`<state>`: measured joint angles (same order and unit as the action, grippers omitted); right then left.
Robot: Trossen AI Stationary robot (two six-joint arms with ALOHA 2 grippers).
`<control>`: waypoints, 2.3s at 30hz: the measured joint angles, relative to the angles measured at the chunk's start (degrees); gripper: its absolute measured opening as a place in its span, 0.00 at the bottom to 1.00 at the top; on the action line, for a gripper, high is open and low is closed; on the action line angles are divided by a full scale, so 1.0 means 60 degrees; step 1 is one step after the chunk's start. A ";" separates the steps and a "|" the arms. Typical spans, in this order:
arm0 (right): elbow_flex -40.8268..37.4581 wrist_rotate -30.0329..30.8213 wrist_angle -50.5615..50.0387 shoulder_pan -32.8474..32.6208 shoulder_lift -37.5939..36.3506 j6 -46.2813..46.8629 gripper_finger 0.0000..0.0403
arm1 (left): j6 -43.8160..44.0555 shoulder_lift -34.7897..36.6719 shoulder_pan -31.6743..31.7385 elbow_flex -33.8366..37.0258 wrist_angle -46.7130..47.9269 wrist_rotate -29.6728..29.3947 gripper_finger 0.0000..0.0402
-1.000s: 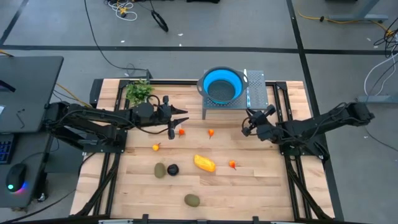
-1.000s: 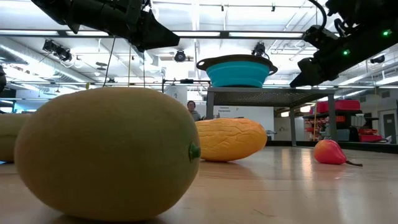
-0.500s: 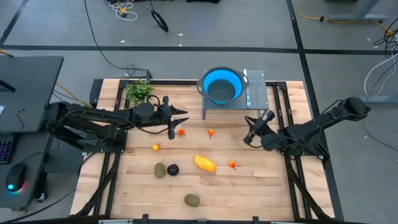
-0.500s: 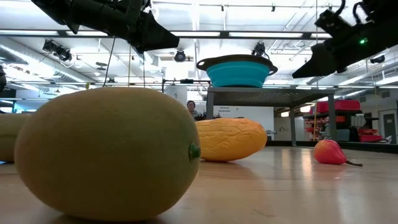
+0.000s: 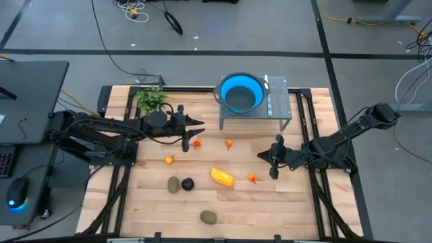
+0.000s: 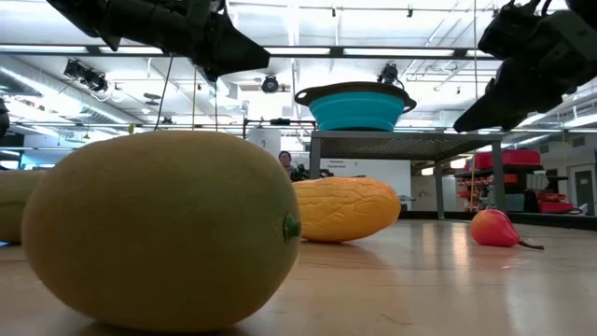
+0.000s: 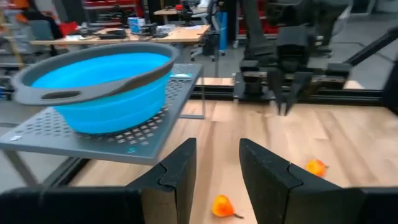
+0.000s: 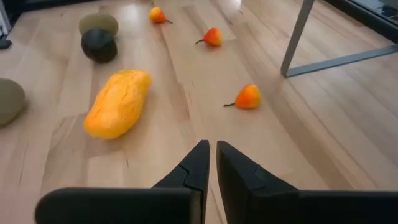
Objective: Pick & Place Fruit
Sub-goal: Put the yellow peach into the blue strainer bowl
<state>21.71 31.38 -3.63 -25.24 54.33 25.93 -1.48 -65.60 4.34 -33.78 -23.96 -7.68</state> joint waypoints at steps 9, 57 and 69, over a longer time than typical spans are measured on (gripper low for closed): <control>0.0004 0.0059 0.0504 0.0267 0.0312 -0.0073 0.09 | -0.0106 -0.0198 -0.0004 0.0000 0.0091 0.0184 0.32; 0.0011 0.0508 0.3080 0.0286 0.2510 -0.2226 0.22 | 0.7205 -0.4495 -0.0984 0.0001 0.1618 -0.4247 0.58; 0.0011 0.0420 0.3011 0.0286 0.2510 -0.1957 0.22 | 0.7647 -0.4572 -0.1027 0.0004 0.2161 -0.4343 0.59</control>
<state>21.78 33.90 14.43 -23.53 69.38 14.19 44.40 -93.03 -1.83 -33.76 -10.99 -33.74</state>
